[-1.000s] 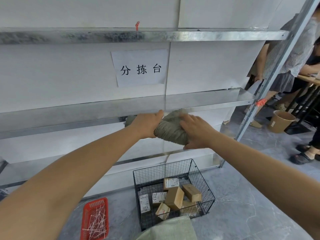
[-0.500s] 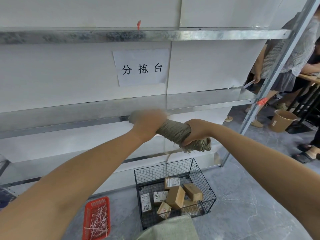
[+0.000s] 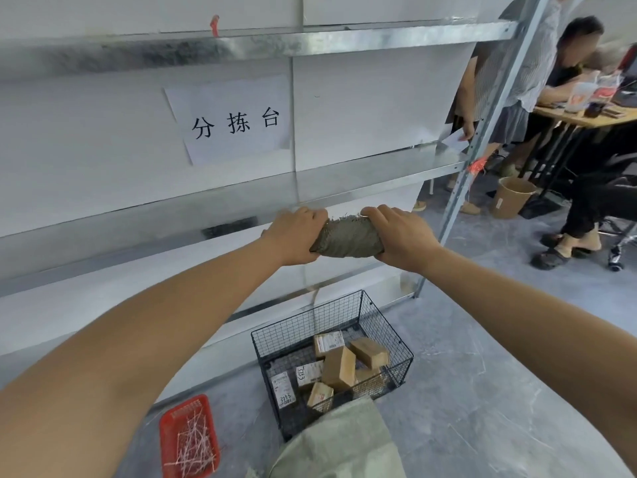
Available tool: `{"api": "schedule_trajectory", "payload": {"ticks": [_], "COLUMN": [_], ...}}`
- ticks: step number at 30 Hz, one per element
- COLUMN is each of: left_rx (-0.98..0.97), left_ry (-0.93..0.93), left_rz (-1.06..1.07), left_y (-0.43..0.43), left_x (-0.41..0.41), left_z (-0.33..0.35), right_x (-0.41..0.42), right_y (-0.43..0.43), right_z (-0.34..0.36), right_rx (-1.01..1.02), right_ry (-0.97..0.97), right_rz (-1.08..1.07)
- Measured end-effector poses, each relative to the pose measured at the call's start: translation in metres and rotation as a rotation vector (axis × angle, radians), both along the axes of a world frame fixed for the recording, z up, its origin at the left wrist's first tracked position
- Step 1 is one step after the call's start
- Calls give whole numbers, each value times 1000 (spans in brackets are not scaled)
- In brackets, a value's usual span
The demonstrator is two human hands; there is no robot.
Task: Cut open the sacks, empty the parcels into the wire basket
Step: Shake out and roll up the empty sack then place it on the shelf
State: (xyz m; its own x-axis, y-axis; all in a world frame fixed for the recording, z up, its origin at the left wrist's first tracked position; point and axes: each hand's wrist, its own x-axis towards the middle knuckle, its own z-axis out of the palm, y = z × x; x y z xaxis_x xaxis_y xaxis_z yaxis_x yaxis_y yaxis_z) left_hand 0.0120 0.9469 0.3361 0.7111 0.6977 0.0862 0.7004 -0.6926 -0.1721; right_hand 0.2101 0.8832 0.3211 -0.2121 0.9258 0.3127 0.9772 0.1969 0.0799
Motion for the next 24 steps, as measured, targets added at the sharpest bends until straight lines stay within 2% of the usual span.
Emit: {"api": "schedule_trajectory", "payload": {"ticks": [4, 12, 24], "left_rx": [8, 64, -66], "left_ry": [22, -60, -120], "left_rz": [0, -28, 80], "left_y": [-2, -5, -31], "left_x": [18, 36, 135], "left_z": [-15, -30, -34], "right_x": [13, 41, 147], "right_y": [-8, -18, -31], "right_z": [-10, -28, -24], "right_rx": [31, -14, -87], "right_ry": [-8, 29, -5], "right_rz": [-54, -139, -142]}}
